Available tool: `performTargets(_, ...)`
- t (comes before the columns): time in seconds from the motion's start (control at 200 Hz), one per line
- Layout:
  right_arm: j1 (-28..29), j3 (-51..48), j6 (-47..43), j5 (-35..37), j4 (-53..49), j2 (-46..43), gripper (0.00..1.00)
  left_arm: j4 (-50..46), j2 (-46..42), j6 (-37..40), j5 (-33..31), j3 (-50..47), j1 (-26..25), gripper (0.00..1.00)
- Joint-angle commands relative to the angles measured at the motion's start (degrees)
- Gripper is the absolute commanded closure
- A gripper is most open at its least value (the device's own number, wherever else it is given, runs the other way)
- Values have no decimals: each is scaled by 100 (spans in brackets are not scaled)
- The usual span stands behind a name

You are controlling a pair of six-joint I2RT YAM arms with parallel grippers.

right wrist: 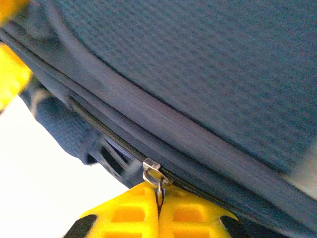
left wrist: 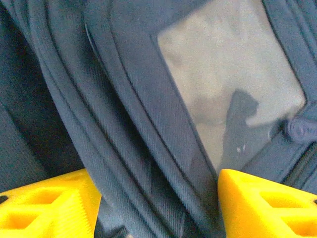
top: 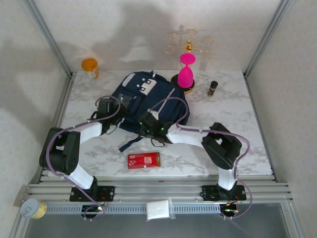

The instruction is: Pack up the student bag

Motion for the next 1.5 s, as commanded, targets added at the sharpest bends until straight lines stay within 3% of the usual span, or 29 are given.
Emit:
performTargets(0.0,-23,-452,222,158,-710,-515,100,-515,97,419,-178,334,128,37)
performTargets(0.095,2,-540,99,74,-604,-667,100,-675,-456,220,-60,129,52,38)
performTargets(0.215,124,-410,-220,-89,-327,-613,100,-163,-1699,-493,-248,-717,-580,38)
performTargets(0.295,128,-373,-270,-186,-263,-582,100,-200,-2107,-1228,-246,-1034,-917,42)
performTargets(0.441,134,-349,-341,-127,-276,-562,100,575,-2516,-2516,-305,-1732,-1571,46)
performTargets(0.706,137,-585,-420,-93,-3,-716,100,2002,-1483,-3373,-231,-1822,-2032,54)
performTargets(0.921,144,-640,-631,-88,59,-715,100,2219,-548,-3503,-680,-1336,-2443,65)
performTargets(0.981,144,-596,-673,-40,-56,-699,100,2154,-386,-3487,-869,-1241,-2448,70)
performTargets(1.076,149,-550,-706,179,-349,-779,100,1759,-369,-3467,-1345,-1211,-2395,92)
performTargets(1.136,157,-582,-743,326,-554,-886,100,1705,-407,-3255,-1300,-1189,-2238,100)
performTargets(1.347,80,-884,-834,722,-1324,-1502,100,913,-1120,-2593,-1325,-1377,-1419,100)
performTargets(1.492,-153,-1191,-866,645,-1464,-2034,100,-67,-1402,-1620,-854,-977,-535,100)
